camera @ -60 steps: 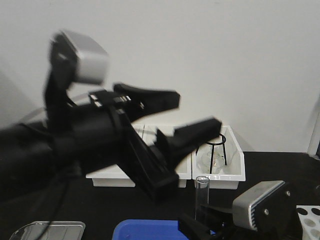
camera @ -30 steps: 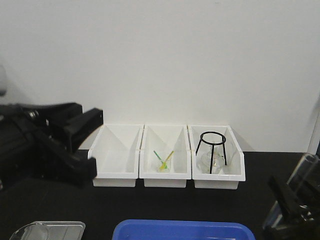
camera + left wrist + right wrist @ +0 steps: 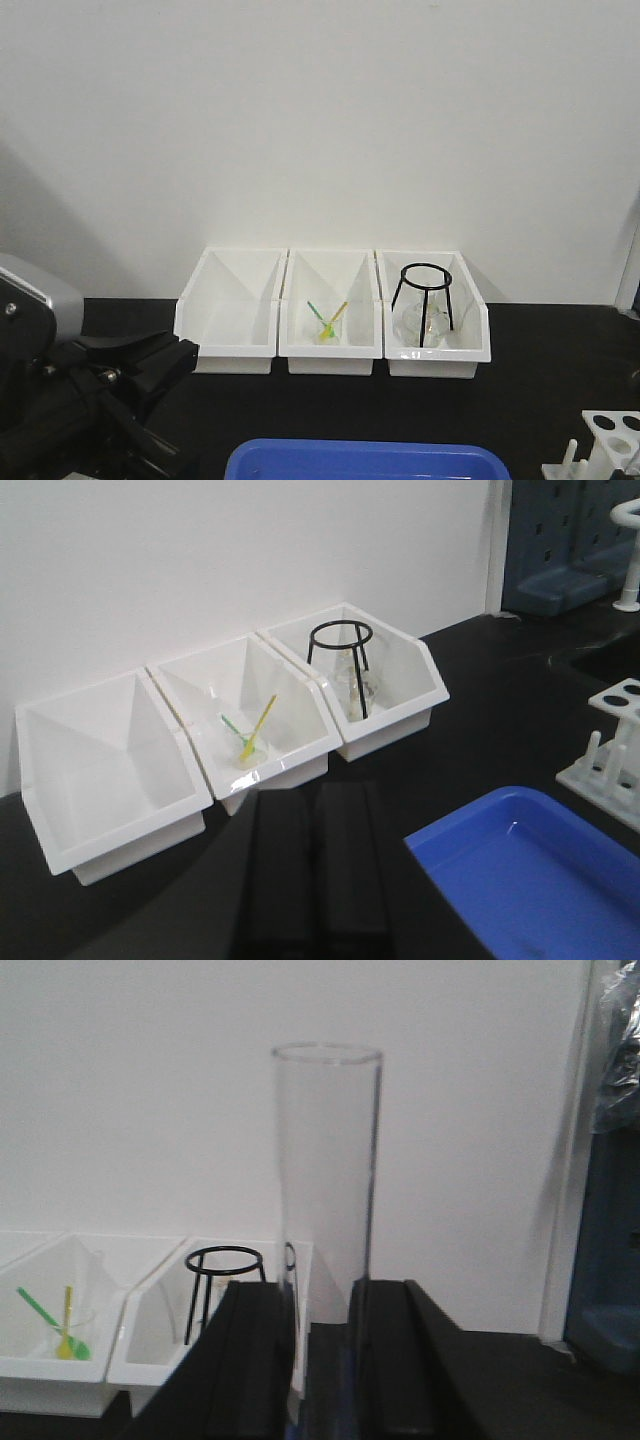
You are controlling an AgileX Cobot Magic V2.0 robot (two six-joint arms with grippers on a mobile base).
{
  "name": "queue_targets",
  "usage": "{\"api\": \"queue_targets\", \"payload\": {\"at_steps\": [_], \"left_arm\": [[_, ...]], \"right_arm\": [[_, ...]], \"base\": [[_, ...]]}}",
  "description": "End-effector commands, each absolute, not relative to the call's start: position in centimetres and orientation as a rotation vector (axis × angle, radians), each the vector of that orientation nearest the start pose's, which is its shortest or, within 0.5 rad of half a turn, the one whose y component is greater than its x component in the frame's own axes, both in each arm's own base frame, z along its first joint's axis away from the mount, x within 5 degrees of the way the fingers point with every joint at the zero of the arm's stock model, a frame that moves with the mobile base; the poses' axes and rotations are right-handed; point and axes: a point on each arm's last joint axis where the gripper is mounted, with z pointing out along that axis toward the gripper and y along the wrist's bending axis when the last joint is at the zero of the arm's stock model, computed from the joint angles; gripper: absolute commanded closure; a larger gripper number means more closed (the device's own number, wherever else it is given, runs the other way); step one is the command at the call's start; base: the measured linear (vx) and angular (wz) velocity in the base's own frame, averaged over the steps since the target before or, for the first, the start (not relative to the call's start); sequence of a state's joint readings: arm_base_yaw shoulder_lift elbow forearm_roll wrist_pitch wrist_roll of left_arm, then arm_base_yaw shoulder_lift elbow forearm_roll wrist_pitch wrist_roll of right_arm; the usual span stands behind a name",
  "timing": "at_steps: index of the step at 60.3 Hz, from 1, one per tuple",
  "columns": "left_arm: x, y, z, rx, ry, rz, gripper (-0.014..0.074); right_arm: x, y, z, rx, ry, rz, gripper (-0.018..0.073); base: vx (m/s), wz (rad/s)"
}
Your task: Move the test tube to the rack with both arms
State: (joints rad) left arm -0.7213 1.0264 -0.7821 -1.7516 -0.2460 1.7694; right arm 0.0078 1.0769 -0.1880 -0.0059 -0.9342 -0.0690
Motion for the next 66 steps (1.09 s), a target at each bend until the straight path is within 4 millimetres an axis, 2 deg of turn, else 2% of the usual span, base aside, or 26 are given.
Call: {"api": "queue_targets", "payload": {"at_steps": [1, 11, 16, 31, 43, 49, 66], "left_arm": [[18.0, -13.0, 36.1, 0.461, 1.673, -0.303, 0.0496], [18.0, -12.8, 35.8, 0.454, 1.683, -0.288, 0.0495], [18.0, -12.8, 35.8, 0.454, 1.683, -0.288, 0.0495], [18.0, -12.8, 35.8, 0.454, 1.683, -0.288, 0.0495], [18.0, -12.8, 35.8, 0.454, 1.684, -0.288, 0.0495], [18.0, -12.8, 35.8, 0.454, 1.684, -0.288, 0.0495], [18.0, -12.8, 35.8, 0.453, 1.684, -0.289, 0.0495]], "right_arm": [[18.1, -0.7, 25.3, -0.088, 1.324, -0.085, 0.0570], [17.8, -3.1, 25.4, 0.039, 1.318, -0.132, 0.0570], [17.7, -3.7, 25.5, 0.076, 1.312, -0.132, 0.0570], [18.4, -3.2, 24.7, 0.008, 1.330, -0.096, 0.0570], [19.4, -3.3, 23.8, 0.018, 1.302, -0.045, 0.0570], [20.3, -3.5, 22.4, 0.029, 1.325, -0.023, 0.0570], [21.1, -3.6, 20.8, 0.034, 1.374, -0.017, 0.0570]], "base": [[0.00, 0.00], [0.00, 0.00], [0.00, 0.00], [0.00, 0.00], [0.00, 0.00], [0.00, 0.00], [0.00, 0.00]]}}
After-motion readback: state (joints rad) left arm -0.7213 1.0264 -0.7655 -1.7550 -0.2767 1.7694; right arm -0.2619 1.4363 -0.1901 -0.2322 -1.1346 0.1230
